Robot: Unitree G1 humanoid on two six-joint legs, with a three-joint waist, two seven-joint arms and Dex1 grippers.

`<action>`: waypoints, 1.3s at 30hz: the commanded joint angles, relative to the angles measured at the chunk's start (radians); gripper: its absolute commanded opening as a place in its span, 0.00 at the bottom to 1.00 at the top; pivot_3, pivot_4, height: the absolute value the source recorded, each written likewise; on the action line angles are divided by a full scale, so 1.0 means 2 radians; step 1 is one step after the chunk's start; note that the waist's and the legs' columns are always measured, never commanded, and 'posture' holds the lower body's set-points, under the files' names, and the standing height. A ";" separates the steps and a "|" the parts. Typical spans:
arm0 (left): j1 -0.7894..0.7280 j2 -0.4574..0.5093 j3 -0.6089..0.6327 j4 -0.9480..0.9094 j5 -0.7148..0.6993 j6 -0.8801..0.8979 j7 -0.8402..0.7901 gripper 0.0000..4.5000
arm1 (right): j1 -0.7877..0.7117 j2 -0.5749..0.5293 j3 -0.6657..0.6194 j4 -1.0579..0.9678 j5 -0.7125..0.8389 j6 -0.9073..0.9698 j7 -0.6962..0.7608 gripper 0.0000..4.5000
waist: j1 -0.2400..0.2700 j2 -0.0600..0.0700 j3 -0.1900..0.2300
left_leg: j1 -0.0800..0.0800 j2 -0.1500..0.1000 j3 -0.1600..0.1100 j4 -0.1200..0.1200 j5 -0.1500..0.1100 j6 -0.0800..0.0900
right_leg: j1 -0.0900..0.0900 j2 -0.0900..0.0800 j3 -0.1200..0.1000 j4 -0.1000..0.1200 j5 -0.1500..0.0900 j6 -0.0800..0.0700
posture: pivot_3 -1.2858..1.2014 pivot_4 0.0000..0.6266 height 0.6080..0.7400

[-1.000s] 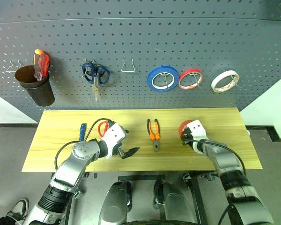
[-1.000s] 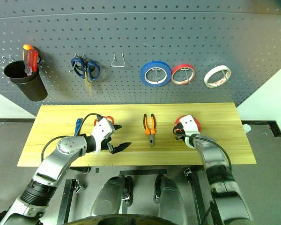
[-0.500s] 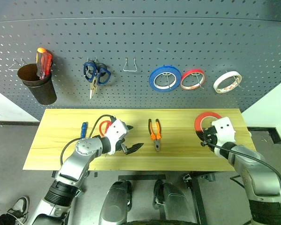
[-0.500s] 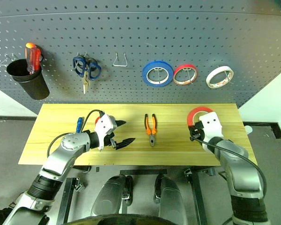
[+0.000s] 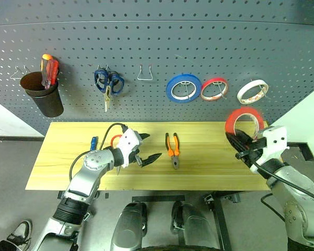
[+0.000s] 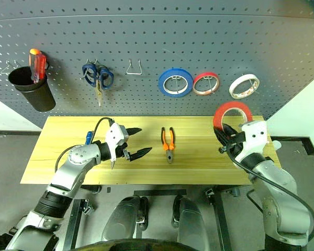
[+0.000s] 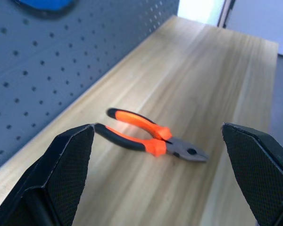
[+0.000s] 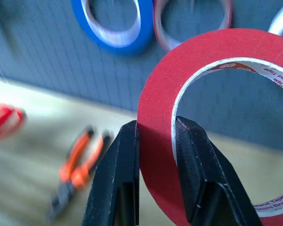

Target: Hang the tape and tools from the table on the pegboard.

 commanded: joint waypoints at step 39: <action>-0.005 -0.013 0.028 -0.047 -0.021 -0.009 0.031 1.00 | -0.214 0.030 0.134 0.276 -0.065 -0.185 0.001 0.16 | 0.001 -0.001 -0.010 | 0.002 -0.001 -0.001 0.001 0.003 -0.003 | 0.002 0.000 -0.001 0.003 0.002 -0.003 | 0.64 0.21 0.84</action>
